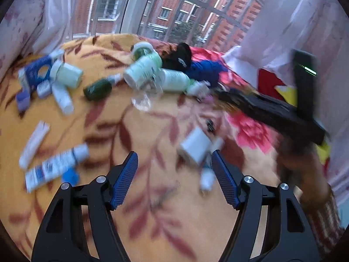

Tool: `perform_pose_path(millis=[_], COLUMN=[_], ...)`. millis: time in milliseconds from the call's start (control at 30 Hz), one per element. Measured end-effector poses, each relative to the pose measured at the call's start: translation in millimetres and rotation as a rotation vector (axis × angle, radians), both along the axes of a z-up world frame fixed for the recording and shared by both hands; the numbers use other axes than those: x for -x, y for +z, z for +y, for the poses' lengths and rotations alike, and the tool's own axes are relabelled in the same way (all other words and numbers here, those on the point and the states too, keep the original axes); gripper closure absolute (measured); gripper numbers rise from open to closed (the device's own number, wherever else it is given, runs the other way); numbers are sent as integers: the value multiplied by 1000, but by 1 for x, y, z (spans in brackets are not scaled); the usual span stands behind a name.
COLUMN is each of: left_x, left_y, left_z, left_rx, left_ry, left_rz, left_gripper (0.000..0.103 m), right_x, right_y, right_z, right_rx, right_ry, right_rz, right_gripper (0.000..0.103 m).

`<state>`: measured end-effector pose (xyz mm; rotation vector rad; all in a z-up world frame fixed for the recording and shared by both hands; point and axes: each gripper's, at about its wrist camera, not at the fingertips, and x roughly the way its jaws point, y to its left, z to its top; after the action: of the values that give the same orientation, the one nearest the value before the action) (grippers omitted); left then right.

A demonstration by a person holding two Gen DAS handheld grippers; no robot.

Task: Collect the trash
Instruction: 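Grasp the yellow spiral hair clip with the right tool while the left tool grasps a clear glass cup, then carry the hair clip and glass cup over the bucket and open both tools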

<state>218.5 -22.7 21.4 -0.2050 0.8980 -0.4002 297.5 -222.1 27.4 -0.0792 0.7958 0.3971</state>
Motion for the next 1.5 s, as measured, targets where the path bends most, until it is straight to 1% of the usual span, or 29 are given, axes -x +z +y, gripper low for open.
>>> perform_pose_path(millis=[67, 133, 167, 233, 300, 400, 433, 467, 500, 567, 633, 700, 767, 900, 967, 1100, 1133, 1200, 1233, 1300, 1333, 1433, 1500], left_x=[-28, -47, -60, -78, -93, -111, -115, -117, -118, -115, -110, -102, -92, -59, -36, 28, 49, 78, 98, 127, 147, 189, 221], left_y=[-4, -8, -12, -19, -28, -41, -43, -44, -44, -43, -39, -33, -26, -7, 3, 22, 27, 32, 34, 35, 34, 28, 19], left_z=[-7, -11, -16, -23, -28, -31, -31, -31, -30, -26, -23, -19, -15, -7, -4, 1, 4, 9, 11, 15, 17, 20, 22], left_rx=[-33, -43, -71, -130, -171, -210, -215, -221, -223, -212, -217, -224, -212, -197, -185, -183, -183, -171, -163, -163, -160, -161, -152], left_ry=[34, 48, 59, 76, 89, 114, 120, 127, 132, 139, 144, 147, 144, 117, 98, 28, 6, -20, -39, -62, -82, -121, -158], left_rz=[13, 20, 16, 9, 17, 33, 33, 28, 21, 11, -16, -42, -53, -76, -87, -101, -104, -99, -96, -93, -85, -61, -32], left_gripper=[34, 34, 34, 34, 34, 34, 36, 47, 52, 53, 54, 54, 54, 54, 54, 54, 54, 54, 54, 54, 54, 54, 54], right_x=[2, 5, 6, 8, 7, 8, 7, 7, 6, 6, 7, 8, 11, 23, 34, 65, 74, 100, 109, 140, 149, 198, 226], right_y=[4, 6, 5, 2, -1, -3, -3, -3, -4, -3, -4, -4, -3, 3, 9, 20, 23, 29, 31, 35, 37, 40, 39], right_z=[-4, -9, -11, -14, -16, -19, -20, -21, -21, -21, -21, -21, -20, -15, -12, -4, -1, 5, 8, 16, 19, 34, 43], right_rx=[12, 22, 33, 59, 72, 77, 78, 79, 81, 81, 85, 80, 76, 77, 71, 61, 60, 56, 53, 47, 49, 40, 36], right_ry=[3, 10, 13, 17, 18, 18, 17, 16, 15, 14, 14, 14, 15, 23, 30, 58, 67, 90, 98, 134, 143, 208, 248], right_rz=[-1, -1, 2, 8, 13, 15, 15, 15, 14, 11, 8, 10, 11, 6, 3, 1, 0, 0, 1, 7, 7, 20, 33], right_gripper=[69, 69, 69, 69, 69, 69, 69, 69, 69, 69, 69, 69, 69, 69, 69, 69, 69, 69, 69, 69, 69, 69, 69])
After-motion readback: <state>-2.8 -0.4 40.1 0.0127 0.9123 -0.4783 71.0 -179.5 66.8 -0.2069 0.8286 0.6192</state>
